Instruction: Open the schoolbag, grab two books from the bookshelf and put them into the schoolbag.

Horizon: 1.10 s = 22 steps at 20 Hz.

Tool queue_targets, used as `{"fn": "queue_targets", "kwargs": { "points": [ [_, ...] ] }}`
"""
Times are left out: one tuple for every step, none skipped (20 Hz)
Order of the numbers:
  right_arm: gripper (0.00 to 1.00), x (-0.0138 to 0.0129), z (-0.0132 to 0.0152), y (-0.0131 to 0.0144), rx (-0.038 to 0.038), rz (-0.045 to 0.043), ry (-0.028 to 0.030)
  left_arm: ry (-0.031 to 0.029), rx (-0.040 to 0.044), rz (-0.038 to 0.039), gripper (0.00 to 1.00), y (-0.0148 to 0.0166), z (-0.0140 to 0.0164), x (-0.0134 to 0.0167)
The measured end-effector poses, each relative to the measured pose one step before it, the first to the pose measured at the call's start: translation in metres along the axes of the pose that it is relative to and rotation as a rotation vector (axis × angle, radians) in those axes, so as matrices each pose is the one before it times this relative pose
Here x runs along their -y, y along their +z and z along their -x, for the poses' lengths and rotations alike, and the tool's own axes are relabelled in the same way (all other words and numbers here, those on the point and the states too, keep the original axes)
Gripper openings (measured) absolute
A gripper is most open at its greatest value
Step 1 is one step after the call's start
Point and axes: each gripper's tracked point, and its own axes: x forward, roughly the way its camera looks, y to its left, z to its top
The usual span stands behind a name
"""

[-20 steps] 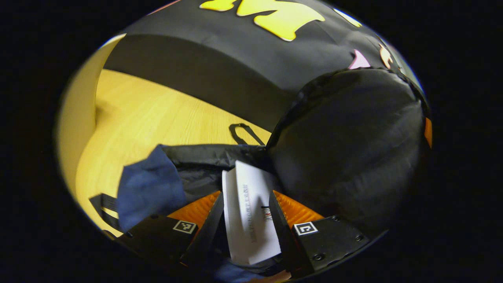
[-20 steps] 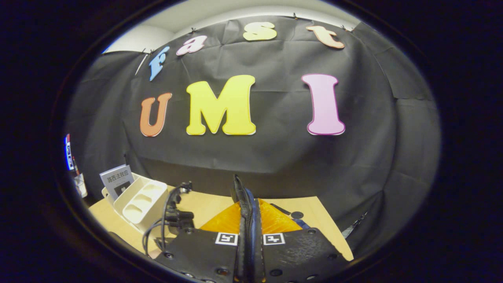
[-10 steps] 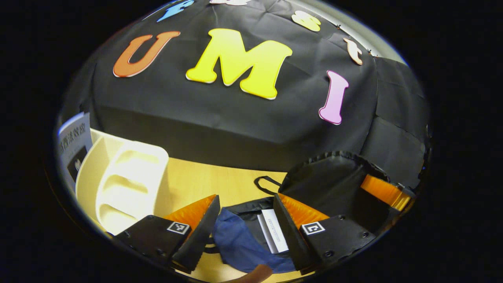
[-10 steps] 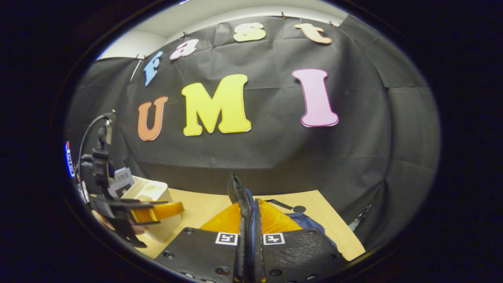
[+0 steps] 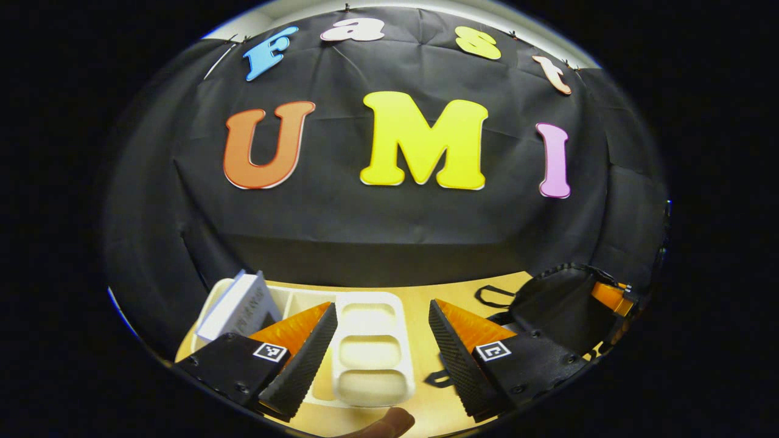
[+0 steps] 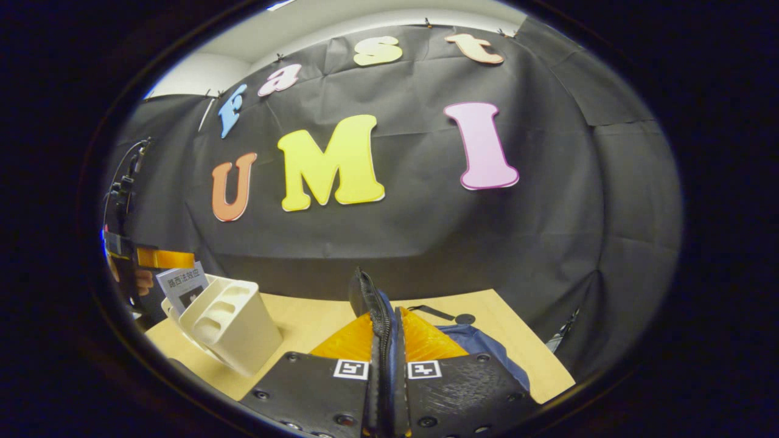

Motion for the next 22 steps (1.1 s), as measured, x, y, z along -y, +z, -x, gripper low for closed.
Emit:
{"fn": "queue_targets", "kwargs": {
  "points": [
    [0.08,-0.00442,-0.00058,-0.00368,-0.00755,-0.00922,0.02487,0.032,0.00112,-0.02061,0.96,0.00617,0.0003,-0.01795],
    [0.08,-0.00196,-0.00193,-0.0044,-0.00636,0.00028,0.01822,0.02797,-0.00509,-0.0202,0.96,0.0058,-0.00122,-0.0159],
    [0.08,-0.00069,-0.00228,-0.00338,-0.00605,0.00659,0.00563,0.01215,-0.01167,-0.01902,0.96,0.00441,-0.00252,-0.0128],
    [0.08,0.00009,-0.00234,-0.00346,-0.0045,0.00966,0.00101,0.01767,-0.01858,-0.01134,0.96,0.00188,-0.00362,-0.01327],
    [0.08,-0.00068,-0.00007,-0.00091,-0.00002,0.00662,0.00232,0.00761,-0.03345,-0.01137,0.96,-0.00179,-0.00557,-0.01332],
    [0.08,-0.00244,0.00078,-0.00189,-0.00155,0.0039,0.00346,0.01214,-0.02405,-0.00028,0.95,-0.00246,-0.00636,-0.01201],
    [0.08,-0.00025,0.00048,-0.00032,0.00153,0.00202,0.00027,0.00339,-0.03813,-0.00413,0.95,-0.00331,-0.00754,-0.00992],
    [0.08,0.00063,-0.0001,0.00042,0.0043,0.00485,-0.00035,0.00713,-0.04343,-0.01045,0.95,-0.00454,-0.00941,-0.01016],
    [0.08,0.00188,0.00111,0.00138,0.00567,0.00169,-0.00608,0.03924,-0.03789,0.00368,0.94,-0.00219,-0.01112,-0.01734],
    [0.08,0.00325,-0.00062,0.00063,0.00289,-0.00112,-0.00661,0.00318,-0.05272,-0.013,0.93,-0.00841,-0.01212,-0.01016],
    [0.08,0.00228,0.00029,-0.00025,0.00062,-0.0032,-0.00582,-0.02139,-0.07345,-0.00552,0.95,-0.01412,-0.01098,-0.00451],
    [0.08,0.00167,-0.00054,-0.0007,0.00108,-0.00165,-0.00322,0.01729,-0.05415,0.00116,0.95,-0.00958,-0.0086,-0.01377],
    [0.08,0.00138,0.00009,-0.00239,-0.00211,-0.00036,-0.00437,-0.00626,-0.06054,-0.0005,0.95,-0.01141,-0.01275,-0.00578],
    [0.08,0.0022,-0.00075,-0.00228,-0.00481,-0.00188,-0.00204,-0.006,-0.04667,0.01156,0.96,-0.01119,-0.01111,-0.00293],
    [0.08,0.00121,-0.00031,-0.00086,-0.00122,-0.00148,-0.0025,-0.01983,-0.04404,-0.00176,0.95,-0.00935,-0.01186,0.00256],
    [0.08,0.00157,-0.00112,0.00004,-0.00196,0.00014,-0.00544,-0.012,-0.03081,-0.00308,0.95,-0.00459,-0.00914,-0.00294],
    [0.08,0.00221,-0.00055,-0.00151,-0.00218,0.00203,-0.00566,-0.00536,-0.03636,-0.01324,0.95,-0.00535,-0.00612,-0.00177],
    [0.09,0.00123,-0.00096,-0.00169,-0.00262,0.00395,-0.00427,0.00852,-0.0262,-0.00422,0.95,-0.00298,-0.0056,-0.00255],
    [0.08,0.00191,-0.00104,-0.00086,-0.00244,0.00105,-0.00567,-0.00275,-0.03912,-0.00683,0.92,-0.00546,-0.00531,-0.00084],
    [0.08,0.00141,-0.00072,-0.0008,-0.00146,0.00147,-0.00501,-0.00367,-0.05073,-0.01195,0.88,-0.00677,-0.00094,-0.00024],
    [0.08,0.00209,-0.00085,-0.00024,-0.00112,0.00127,-0.00561,-0.00065,-0.02724,-0.00727,0.83,-0.00234,-0.00212,-0.00088],
    [0.08,0.00158,-0.00066,-0.00061,-0.00264,-0.00206,-0.00611,-0.00307,-0.04102,-0.00825,0.81,-0.00628,0.00096,0.00147]
  ]
}}
